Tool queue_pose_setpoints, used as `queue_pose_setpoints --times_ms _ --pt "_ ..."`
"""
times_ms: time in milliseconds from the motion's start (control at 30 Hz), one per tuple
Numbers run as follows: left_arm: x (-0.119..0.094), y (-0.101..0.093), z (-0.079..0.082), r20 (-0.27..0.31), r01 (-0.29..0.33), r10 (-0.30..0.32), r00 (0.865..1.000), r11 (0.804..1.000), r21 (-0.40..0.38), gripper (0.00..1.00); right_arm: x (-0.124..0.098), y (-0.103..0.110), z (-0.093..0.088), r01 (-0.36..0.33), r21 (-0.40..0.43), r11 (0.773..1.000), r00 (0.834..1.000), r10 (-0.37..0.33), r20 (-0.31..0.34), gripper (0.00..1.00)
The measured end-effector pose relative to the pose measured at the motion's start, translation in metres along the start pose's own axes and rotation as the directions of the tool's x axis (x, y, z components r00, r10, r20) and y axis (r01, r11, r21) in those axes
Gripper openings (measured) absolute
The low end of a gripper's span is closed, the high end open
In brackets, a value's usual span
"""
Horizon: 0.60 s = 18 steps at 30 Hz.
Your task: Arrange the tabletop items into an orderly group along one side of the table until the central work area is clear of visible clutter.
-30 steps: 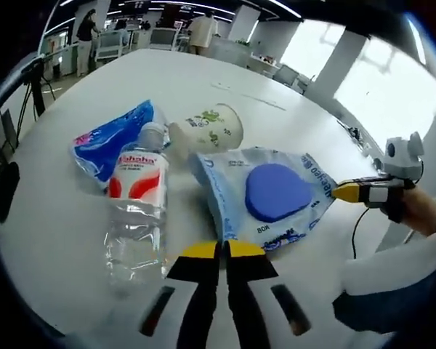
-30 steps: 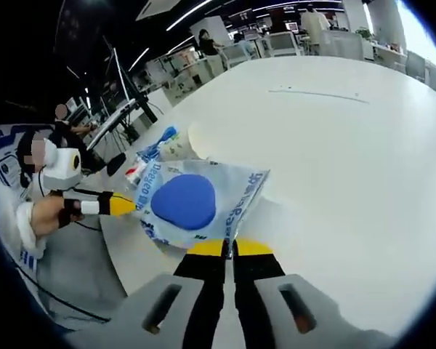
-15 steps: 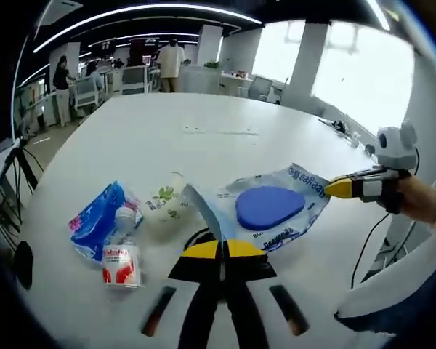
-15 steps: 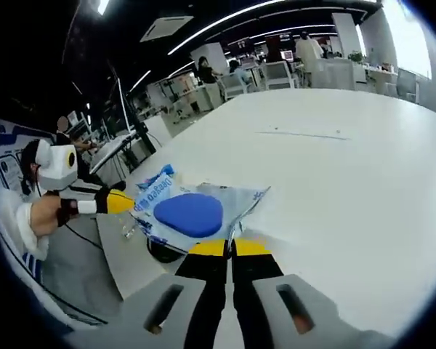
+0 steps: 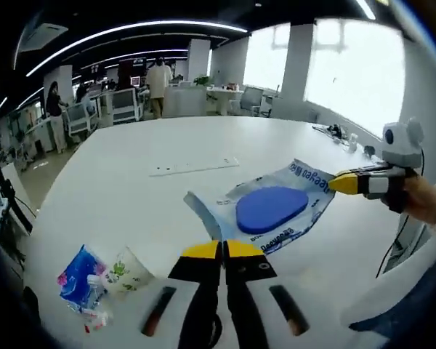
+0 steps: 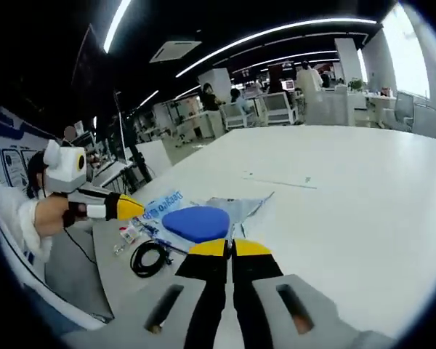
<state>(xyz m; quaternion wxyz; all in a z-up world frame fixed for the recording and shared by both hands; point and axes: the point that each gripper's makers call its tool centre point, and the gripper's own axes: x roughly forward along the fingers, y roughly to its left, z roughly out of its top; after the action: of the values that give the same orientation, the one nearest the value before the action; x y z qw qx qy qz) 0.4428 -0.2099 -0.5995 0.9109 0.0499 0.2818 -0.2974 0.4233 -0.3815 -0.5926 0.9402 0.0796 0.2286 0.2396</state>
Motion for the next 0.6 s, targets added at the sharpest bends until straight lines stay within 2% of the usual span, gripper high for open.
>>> queue_pose_setpoints --times_ms 133,233,367,467,600 --pt "0.013 0.010 0.017 0.000 0.027 -0.027 1.000 0.999 0.032 0.00 0.008 -0.010 0.007 0.022 0.015 1.000 1.000 -0.022 0.013 0.00" --pt "0.026 0.021 0.025 0.008 0.035 -0.035 0.999 0.999 0.039 0.00 0.018 -0.012 0.011 0.022 -0.014 1.000 1.000 -0.022 0.015 0.00" --pt "0.040 0.031 0.025 -0.001 0.042 -0.042 0.999 0.999 0.020 0.00 0.034 -0.016 0.016 0.035 -0.041 0.999 0.999 -0.035 -0.012 0.00" --pt "0.051 0.040 0.023 -0.009 0.043 -0.042 0.999 0.998 0.039 0.00 0.049 -0.022 0.021 0.031 -0.097 0.995 0.999 -0.033 -0.017 0.00" --pt "0.069 0.054 0.017 -0.027 0.047 -0.047 0.999 0.999 -0.015 0.00 0.071 -0.033 0.014 0.036 -0.076 0.996 0.997 -0.040 -0.060 0.00"
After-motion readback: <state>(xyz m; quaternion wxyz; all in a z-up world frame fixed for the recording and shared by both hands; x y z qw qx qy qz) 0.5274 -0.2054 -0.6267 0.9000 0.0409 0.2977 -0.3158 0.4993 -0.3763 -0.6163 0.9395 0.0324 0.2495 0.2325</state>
